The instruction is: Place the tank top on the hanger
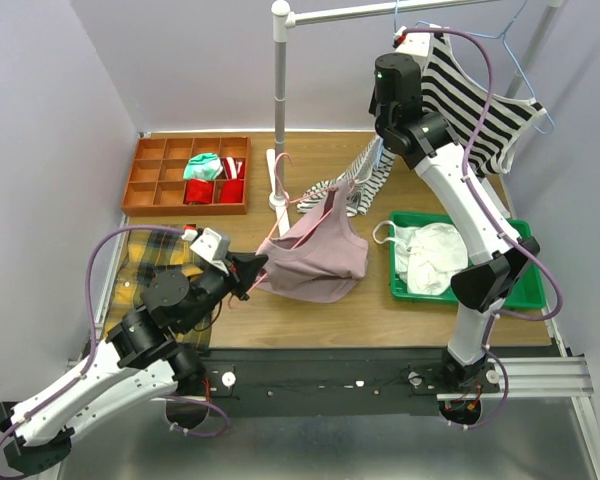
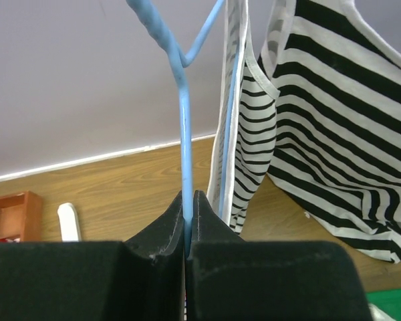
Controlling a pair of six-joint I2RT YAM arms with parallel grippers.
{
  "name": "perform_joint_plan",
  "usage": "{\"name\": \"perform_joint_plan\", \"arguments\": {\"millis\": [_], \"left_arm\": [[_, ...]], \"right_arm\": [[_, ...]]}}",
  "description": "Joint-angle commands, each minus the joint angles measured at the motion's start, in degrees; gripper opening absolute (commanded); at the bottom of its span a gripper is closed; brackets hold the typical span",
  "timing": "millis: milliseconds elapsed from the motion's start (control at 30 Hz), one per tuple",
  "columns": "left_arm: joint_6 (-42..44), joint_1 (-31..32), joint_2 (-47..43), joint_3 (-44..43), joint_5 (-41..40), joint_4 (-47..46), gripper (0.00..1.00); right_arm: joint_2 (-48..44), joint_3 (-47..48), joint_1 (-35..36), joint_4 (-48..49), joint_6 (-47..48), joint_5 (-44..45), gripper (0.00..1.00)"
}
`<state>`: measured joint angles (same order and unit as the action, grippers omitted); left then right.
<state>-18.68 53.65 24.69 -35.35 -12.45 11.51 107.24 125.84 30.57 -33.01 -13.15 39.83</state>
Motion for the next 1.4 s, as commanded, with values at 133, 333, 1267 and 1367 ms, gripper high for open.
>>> {"name": "perform_joint_plan", "arguments": {"millis": [133,333,1267,1367], "left_arm": [[2.7,0.1,-2.7,-8.9,-2.9,8.5,0.0],[6.1,0.1,1.2,-14.0,-7.9,5.9,0.0],[21.7,-9.3,49.5,-61.7,-7.9,2.3,0.0],[22.7,-9.7,52.1,-66.5,-7.5,3.3,0.0]], "right_arm": [[-3.3,-2.0,-1.0,1.6,2.4,2.4,0.11],[-4.8,-3.2,-1.1,1.5,2.9,3.0,0.13],[-12.2,-11.1,-1.4,2.5,1.8,1.3,0.27],[-12.3,-11.1,-1.4,2.5,1.8,1.2,0.27]]}}
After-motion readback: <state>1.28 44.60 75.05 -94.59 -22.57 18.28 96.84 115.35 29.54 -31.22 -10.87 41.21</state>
